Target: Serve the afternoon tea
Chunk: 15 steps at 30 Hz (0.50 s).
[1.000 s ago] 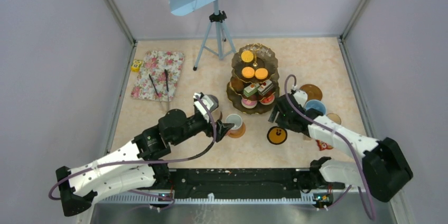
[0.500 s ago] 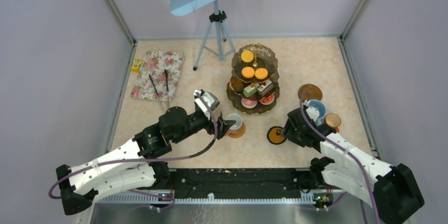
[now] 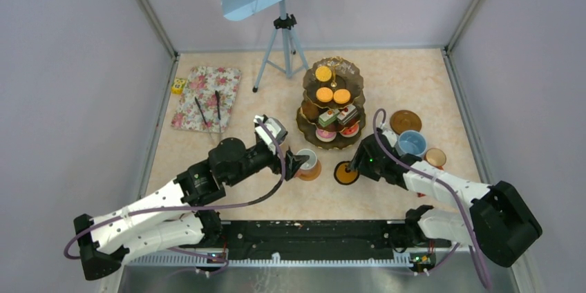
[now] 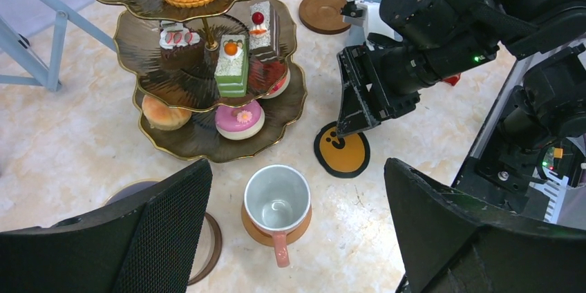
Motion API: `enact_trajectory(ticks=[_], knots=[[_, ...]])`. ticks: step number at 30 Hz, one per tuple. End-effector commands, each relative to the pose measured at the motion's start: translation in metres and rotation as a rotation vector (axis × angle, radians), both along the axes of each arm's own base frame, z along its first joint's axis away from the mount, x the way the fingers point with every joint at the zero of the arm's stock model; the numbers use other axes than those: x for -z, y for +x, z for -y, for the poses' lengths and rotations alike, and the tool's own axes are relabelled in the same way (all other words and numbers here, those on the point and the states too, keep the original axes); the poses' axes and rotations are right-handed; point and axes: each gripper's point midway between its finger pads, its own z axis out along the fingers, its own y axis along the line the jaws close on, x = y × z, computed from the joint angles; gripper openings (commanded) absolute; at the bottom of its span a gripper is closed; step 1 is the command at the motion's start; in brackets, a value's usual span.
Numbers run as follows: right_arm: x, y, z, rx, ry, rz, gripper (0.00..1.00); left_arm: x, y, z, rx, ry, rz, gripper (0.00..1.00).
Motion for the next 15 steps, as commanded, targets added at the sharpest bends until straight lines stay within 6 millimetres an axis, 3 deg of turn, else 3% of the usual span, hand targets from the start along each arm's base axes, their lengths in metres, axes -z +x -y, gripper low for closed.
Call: enact_trajectory(ticks=[1,4,8,11,15], knots=[[-0.013,0.011,-0.003,-0.023,-0.024,0.049,0.55,-0.030,0.002,0.001,-0.013,-0.075,0.029,0.99],[-0.016,0.017,0.012,-0.019,-0.084,0.089,0.59,-0.031,0.003,0.001,-0.019,-0.076,0.033,0.99],[-0.016,0.038,0.016,-0.018,-0.068,0.146,0.59,-0.029,0.004,0.004,-0.014,-0.072,0.033,0.99],[-0.012,0.045,0.007,-0.051,-0.057,0.135,0.58,-0.029,0.005,0.006,-0.010,-0.066,0.029,0.99],[-0.005,0.036,-0.013,-0.093,-0.001,0.102,0.56,-0.029,0.005,0.004,-0.018,-0.071,0.029,0.99]])
